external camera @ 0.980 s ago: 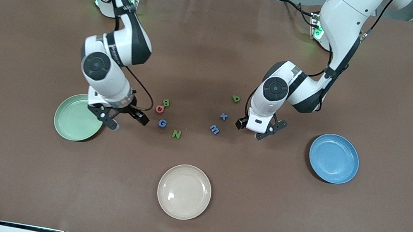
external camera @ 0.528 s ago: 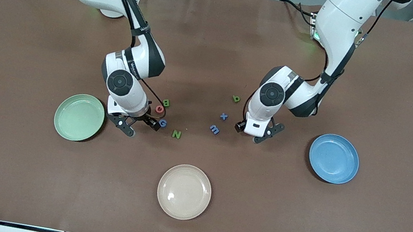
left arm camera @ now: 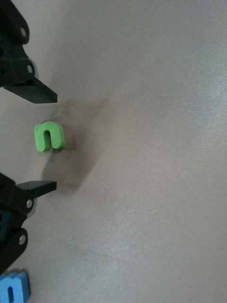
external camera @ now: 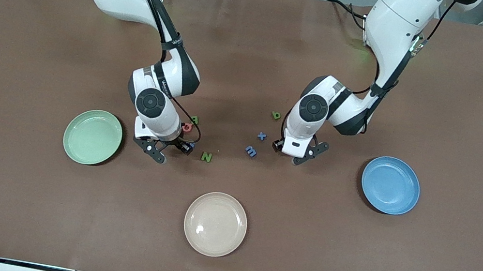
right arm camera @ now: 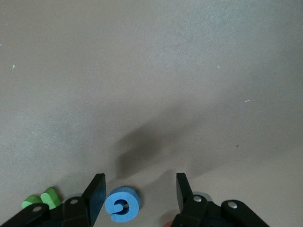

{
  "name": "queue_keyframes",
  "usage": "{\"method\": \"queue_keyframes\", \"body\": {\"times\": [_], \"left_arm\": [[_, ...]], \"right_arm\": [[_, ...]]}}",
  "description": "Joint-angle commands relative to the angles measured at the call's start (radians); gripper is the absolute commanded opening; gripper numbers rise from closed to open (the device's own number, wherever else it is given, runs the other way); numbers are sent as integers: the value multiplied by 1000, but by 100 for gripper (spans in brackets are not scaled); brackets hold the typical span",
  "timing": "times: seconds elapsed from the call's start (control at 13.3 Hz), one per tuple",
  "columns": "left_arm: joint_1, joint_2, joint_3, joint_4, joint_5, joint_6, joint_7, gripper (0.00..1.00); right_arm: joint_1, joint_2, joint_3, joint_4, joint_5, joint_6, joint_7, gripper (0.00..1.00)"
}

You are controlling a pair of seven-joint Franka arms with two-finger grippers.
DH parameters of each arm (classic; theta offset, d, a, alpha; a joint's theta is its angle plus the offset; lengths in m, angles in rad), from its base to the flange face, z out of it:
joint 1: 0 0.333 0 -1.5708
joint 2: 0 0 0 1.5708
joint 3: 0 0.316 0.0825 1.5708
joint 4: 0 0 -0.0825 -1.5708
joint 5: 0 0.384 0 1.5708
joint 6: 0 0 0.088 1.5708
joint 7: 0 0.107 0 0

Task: Sort upper and lower case letters into plates
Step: 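Grasp the green u with the left gripper while the right gripper grasps blue G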

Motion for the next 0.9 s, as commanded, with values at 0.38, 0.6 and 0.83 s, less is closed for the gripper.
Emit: {"method": "queue_keyframes", "body": {"times": [0.38,0.6,0.83], "left_arm": [[-12,4,8,1,24,2,-35,62],[-12,4,8,0,24,2,-35,60],[-11,4,8,0,24,2,-35,51]], "right_arm": [[38,25,-8,18,16,15,56,65],[52,25,-8,20,16,15,89,64],[61,25,-8,21,14,13,92,63]]}}
